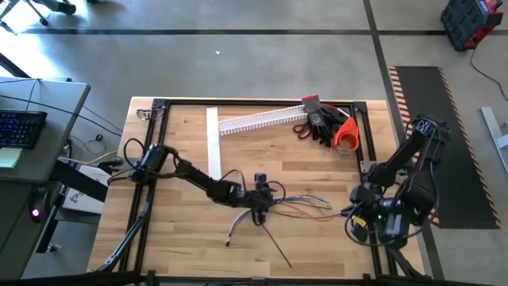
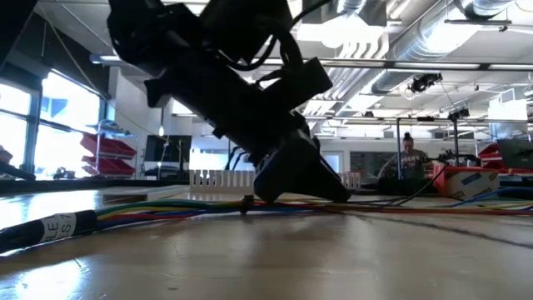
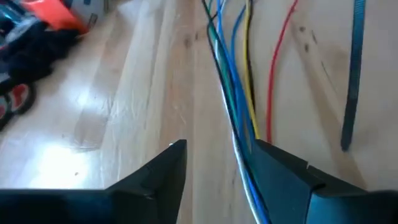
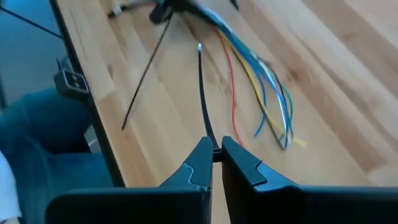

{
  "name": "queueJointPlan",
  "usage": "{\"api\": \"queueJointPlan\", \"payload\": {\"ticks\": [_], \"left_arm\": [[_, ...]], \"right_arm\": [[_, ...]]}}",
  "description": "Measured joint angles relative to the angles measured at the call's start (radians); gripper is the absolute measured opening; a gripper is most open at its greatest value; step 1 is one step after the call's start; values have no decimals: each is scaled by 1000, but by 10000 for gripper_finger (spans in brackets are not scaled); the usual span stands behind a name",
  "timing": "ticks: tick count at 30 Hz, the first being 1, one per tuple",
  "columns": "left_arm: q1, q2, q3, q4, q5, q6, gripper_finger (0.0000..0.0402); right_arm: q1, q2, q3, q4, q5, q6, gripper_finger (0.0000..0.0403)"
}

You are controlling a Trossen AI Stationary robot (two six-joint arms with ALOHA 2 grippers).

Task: Ziptie cables
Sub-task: Wrap the cable wires with the black zip tie

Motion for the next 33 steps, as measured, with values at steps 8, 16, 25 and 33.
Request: {"api": "queueJointPlan", "payload": {"ticks": [8, 16, 25, 33], "left_arm": [[73, 0, 2, 14, 370, -86, 170], [88, 22, 2, 47, 370, -1, 170], [100, 59, 5, 64, 345, -9, 162], [137, 66, 7, 47, 391, -81, 100]], "right_arm": [[14, 271, 232, -110, -130, 118, 0], [57, 507, 428, -142, -154, 262, 0], [72, 640, 546, -158, -127, 350, 0], [71, 645, 539, -166, -76, 350, 0]]}}
